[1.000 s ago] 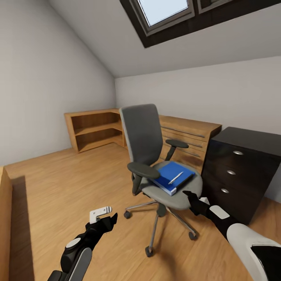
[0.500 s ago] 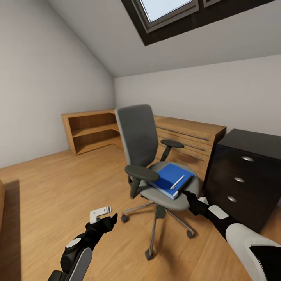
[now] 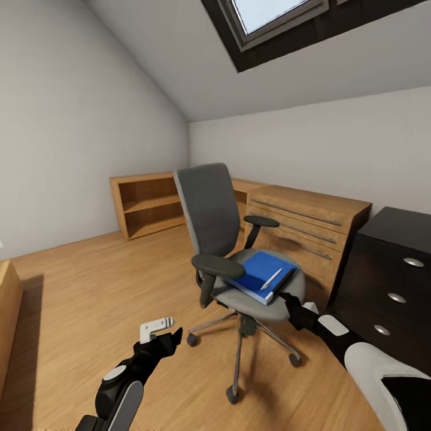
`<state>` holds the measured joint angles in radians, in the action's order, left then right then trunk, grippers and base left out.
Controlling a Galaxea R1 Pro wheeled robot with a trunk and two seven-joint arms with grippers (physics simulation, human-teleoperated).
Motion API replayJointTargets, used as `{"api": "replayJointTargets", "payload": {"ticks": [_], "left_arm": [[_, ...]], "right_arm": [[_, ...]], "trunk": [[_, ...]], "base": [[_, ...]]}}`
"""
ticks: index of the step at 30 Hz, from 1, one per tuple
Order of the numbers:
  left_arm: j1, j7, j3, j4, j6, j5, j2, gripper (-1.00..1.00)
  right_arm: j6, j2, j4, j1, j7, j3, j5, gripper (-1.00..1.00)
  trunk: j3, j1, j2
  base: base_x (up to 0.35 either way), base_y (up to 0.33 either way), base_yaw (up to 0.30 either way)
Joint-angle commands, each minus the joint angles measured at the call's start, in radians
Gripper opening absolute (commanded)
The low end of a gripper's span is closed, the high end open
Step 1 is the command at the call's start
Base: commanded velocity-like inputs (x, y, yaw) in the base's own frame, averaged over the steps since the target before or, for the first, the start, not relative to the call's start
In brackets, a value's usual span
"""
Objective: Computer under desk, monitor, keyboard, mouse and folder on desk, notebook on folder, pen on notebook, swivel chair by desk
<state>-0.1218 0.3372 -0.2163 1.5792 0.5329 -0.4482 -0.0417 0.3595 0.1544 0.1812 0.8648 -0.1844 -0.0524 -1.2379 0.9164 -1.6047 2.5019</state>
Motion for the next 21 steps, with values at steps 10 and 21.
{"api": "replayJointTargets", "payload": {"ticks": [10,21], "left_arm": [[-0.001,0.01,-0.001,0.0,0.002,-0.011,-0.001,1.0],[-0.001,0.01,-0.009,-0.001,0.003,-0.012,0.0,1.0]], "right_arm": [[0.001,0.001,0.0,0.0,-0.003,-0.009,-0.008,1.0],[0.001,-0.012,0.0,0.0,-0.006,-0.009,-0.006,1.0]], "trunk": [[-0.005,0.0,0.0],[-0.011,0.0,0.0]], "base": [[0.001,0.0,0.256],[0.269,0.0,0.248]]}}
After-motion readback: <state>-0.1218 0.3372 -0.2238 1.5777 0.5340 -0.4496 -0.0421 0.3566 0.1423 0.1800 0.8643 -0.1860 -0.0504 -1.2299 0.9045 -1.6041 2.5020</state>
